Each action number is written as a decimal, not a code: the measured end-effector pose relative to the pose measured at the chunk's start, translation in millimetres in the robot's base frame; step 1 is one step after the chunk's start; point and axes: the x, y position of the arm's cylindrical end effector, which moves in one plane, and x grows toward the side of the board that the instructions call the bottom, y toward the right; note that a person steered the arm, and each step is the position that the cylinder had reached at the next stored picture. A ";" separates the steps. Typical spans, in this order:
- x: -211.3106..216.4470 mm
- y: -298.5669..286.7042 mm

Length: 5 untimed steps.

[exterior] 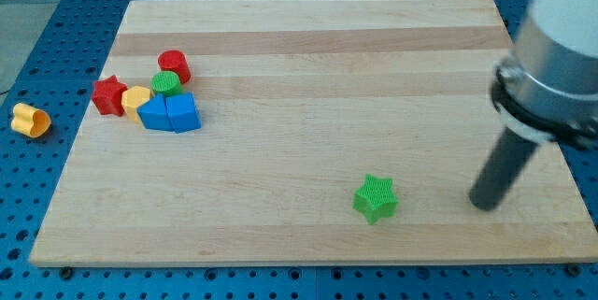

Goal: Push the green star into the green circle

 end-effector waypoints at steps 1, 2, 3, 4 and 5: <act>4.7 -85.3; -73.9 -128.3; -74.9 -145.2; -61.6 -25.2; 7.9 -58.7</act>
